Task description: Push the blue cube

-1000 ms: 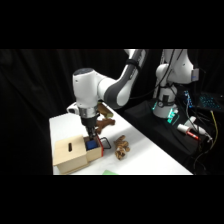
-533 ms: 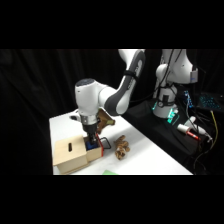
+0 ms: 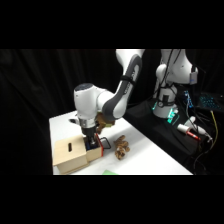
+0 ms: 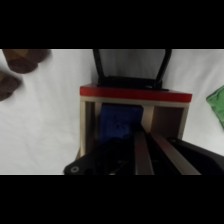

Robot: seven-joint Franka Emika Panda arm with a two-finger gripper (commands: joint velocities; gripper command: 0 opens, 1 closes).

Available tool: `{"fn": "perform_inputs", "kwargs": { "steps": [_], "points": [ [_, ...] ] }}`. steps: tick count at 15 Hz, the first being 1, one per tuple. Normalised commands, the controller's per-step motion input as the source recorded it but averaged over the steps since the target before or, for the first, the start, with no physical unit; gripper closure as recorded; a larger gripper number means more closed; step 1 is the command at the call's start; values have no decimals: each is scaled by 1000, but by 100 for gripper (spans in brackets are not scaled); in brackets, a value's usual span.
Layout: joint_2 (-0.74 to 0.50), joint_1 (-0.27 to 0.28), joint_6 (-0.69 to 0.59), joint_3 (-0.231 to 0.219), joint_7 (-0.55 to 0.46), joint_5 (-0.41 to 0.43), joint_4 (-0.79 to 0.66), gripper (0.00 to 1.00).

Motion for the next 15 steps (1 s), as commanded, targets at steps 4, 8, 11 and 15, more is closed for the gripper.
{"fn": "perform_inputs", "kwargs": {
  "steps": [4, 8, 11, 15],
  "points": [
    [66, -41, 46, 30, -72, 93, 97, 97],
    [-278, -21, -147, 12, -66, 62, -126, 97],
    [-473, -1, -263, -12, -56, 21, -161, 97],
    [-475, 16, -361, -24, -33, -17, -100, 97]
  ]
}}
